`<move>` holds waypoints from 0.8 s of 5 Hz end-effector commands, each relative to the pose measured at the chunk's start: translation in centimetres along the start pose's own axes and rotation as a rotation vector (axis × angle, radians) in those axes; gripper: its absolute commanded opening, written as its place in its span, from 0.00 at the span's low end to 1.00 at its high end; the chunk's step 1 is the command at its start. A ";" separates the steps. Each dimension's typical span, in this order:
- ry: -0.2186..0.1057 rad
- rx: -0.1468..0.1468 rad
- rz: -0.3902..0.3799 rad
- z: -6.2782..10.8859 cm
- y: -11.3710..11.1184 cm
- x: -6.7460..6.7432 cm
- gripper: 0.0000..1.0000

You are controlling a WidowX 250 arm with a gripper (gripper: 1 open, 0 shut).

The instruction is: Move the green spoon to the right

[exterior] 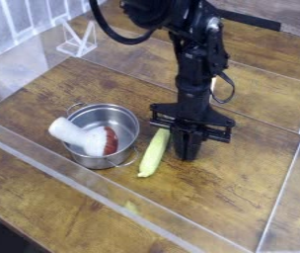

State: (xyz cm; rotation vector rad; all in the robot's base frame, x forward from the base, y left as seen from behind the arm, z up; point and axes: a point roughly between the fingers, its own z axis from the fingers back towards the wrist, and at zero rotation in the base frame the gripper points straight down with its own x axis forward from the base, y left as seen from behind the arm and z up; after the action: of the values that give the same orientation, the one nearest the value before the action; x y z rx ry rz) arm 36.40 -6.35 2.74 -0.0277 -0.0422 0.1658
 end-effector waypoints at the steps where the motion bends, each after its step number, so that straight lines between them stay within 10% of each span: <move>1: -0.041 -0.043 -0.032 2.5 1.3 0.4 0.00; 2: -0.024 -0.079 -0.122 2.9 1.9 0.6 0.00; 3: -0.014 -0.123 -0.232 3.1 2.3 0.9 1.00; 4: -0.026 -0.154 -0.253 3.6 2.8 0.6 0.00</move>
State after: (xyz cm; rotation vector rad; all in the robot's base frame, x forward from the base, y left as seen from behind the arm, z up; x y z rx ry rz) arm 35.64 -4.04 3.00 -0.1765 0.0101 -0.0919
